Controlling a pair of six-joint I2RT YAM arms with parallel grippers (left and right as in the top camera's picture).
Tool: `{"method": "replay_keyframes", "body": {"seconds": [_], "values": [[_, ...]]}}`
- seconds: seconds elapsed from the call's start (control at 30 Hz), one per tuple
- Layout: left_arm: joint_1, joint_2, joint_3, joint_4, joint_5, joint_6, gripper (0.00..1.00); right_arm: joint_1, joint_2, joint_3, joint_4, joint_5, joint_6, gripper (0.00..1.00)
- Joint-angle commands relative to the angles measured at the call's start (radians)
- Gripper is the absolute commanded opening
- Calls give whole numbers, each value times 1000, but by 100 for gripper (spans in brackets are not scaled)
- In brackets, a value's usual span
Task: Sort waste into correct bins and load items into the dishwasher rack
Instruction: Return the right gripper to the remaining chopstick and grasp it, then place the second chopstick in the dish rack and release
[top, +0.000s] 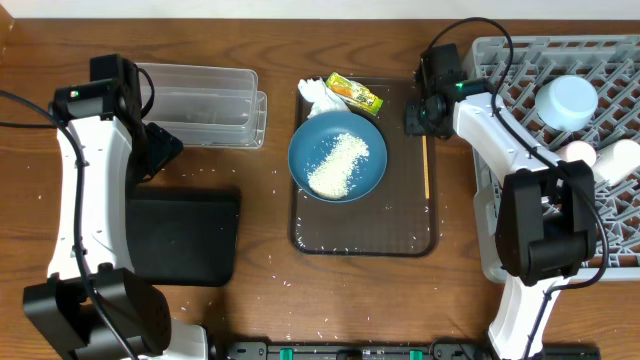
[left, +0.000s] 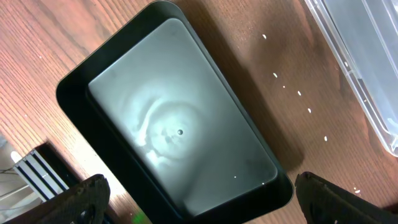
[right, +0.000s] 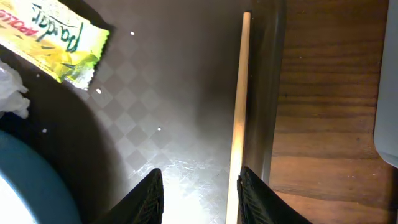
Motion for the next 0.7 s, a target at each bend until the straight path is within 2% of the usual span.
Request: {"method": "replay_keyframes", "body": {"seconds": [0.0, 0.57, 0.67], "values": [[4, -16, -2, -5, -8, 6, 98, 3, 6, -2, -1, 29, 32, 38], [4, -16, -2, -5, -8, 6, 98, 5, 93, -2, 17, 43, 94, 37], [4, -16, -2, -5, -8, 6, 98, 6, 94, -2, 14, 43, 94, 32]]}}
